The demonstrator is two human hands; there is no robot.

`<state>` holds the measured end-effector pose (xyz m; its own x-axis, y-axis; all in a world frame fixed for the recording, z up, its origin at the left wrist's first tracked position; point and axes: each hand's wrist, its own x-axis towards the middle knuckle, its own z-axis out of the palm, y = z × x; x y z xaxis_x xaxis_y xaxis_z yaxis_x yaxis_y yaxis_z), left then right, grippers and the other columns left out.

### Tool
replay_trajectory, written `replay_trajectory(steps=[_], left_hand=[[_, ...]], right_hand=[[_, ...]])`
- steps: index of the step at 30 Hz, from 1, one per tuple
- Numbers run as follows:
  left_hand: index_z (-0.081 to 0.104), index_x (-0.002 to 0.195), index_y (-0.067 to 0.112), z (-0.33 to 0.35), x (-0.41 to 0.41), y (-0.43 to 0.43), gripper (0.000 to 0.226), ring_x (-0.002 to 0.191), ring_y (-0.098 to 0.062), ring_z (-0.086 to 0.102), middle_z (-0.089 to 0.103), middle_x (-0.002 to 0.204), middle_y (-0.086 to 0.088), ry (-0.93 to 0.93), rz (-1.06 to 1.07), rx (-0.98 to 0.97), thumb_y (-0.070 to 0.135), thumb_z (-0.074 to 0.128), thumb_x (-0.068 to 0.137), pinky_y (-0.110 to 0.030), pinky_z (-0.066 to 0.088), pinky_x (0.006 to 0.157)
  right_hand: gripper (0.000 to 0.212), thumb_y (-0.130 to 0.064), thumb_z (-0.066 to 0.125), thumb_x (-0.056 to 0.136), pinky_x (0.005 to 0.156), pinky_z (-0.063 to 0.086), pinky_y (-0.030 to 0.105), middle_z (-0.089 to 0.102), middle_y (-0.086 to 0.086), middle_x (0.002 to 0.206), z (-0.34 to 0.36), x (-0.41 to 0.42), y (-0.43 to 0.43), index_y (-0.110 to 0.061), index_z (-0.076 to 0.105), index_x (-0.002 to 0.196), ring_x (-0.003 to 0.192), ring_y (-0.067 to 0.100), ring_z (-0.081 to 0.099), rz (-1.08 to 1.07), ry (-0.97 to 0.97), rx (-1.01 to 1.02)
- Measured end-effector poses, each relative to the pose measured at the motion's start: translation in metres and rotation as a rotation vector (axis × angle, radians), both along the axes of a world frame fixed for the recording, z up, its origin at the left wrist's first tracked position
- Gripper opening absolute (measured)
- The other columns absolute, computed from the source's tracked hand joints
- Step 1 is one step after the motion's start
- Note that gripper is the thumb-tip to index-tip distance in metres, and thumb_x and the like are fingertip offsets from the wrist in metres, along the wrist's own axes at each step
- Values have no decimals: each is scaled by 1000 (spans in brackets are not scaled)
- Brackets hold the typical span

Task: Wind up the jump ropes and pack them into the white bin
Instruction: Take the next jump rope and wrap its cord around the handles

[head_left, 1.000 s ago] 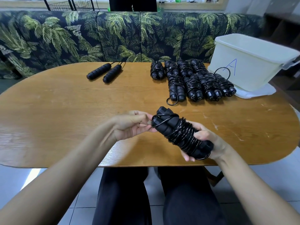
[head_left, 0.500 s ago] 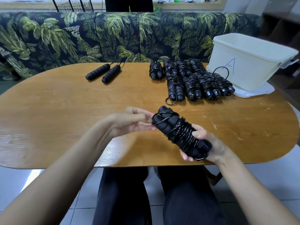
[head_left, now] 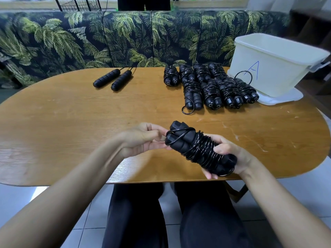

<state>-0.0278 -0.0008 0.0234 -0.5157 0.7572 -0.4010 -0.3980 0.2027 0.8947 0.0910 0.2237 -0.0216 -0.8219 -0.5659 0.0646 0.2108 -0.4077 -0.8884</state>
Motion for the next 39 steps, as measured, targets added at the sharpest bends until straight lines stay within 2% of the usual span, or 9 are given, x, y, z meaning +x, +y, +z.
replay_trajectory(steps=[6, 10, 14, 17, 20, 23, 28, 31, 39], left_hand=[[75, 70, 3, 5, 2, 2, 37, 57, -10, 66, 67, 64, -8, -146, -18, 63, -10, 45, 85, -12, 52, 53], [71, 57, 5, 1, 2, 5, 11, 51, -9, 64, 64, 61, -6, -329, 22, 33, -4, 65, 52, -11, 50, 48], [68, 59, 4, -6, -1, 3, 30, 50, -11, 62, 63, 62, -7, -470, 86, 122, -10, 81, 36, -13, 51, 47], [73, 76, 7, -3, -10, 4, 11, 62, -9, 62, 66, 73, -7, -249, 231, 136, -3, 72, 71, -15, 53, 56], [70, 88, 4, 1, -12, 2, 11, 77, -14, 61, 69, 87, -12, 282, 373, -10, -4, 65, 82, -17, 53, 67], [74, 94, 9, 8, -10, -3, 14, 83, -11, 65, 73, 93, -10, 740, 314, -144, 1, 63, 88, -20, 52, 80], [71, 92, 5, 7, -3, 6, 37, 82, -19, 68, 73, 85, -12, 914, 258, -248, 36, 51, 96, -34, 51, 81], [71, 94, 6, -8, 0, 16, 33, 77, -27, 66, 71, 78, -10, 1092, 240, -338, 34, 53, 95, -44, 53, 72], [58, 73, 6, -7, -5, 17, 31, 76, -32, 59, 65, 74, -13, 1168, 185, -288, 19, 47, 100, -39, 43, 70]], right_hand=[[42, -23, 65, 85, 48, 52, 29, 62, 23, 97, -8, -4, -8, 0, 49, 118, 64, 31, 68, 54, -12, -185], [43, -23, 61, 88, 48, 53, 29, 63, 21, 96, -9, -7, -11, 1, 46, 119, 65, 30, 69, 55, -11, -208], [46, -26, 62, 87, 49, 53, 28, 62, 20, 95, -10, -8, -18, 1, 42, 118, 65, 30, 68, -4, -49, -212], [52, -32, 70, 81, 48, 52, 29, 62, 16, 94, -6, -9, -28, -2, 45, 114, 62, 30, 66, -174, -68, -166], [55, -34, 77, 72, 45, 51, 29, 61, 16, 91, 0, -10, -35, -6, 51, 111, 57, 33, 64, -371, -87, -34], [38, -25, 66, 77, 45, 50, 31, 59, 19, 91, 4, -9, -35, -7, 58, 110, 58, 35, 63, -480, -49, 50], [53, -25, 69, 74, 47, 51, 33, 65, 19, 95, 9, -12, -36, -7, 55, 123, 59, 36, 64, -546, -20, 230], [62, -27, 74, 70, 46, 53, 33, 68, 22, 101, 5, -13, -43, -17, 56, 129, 58, 36, 65, -604, -8, 323], [76, -29, 76, 67, 45, 52, 33, 69, 22, 102, 4, -9, -45, -19, 51, 137, 58, 37, 64, -665, -41, 312]])
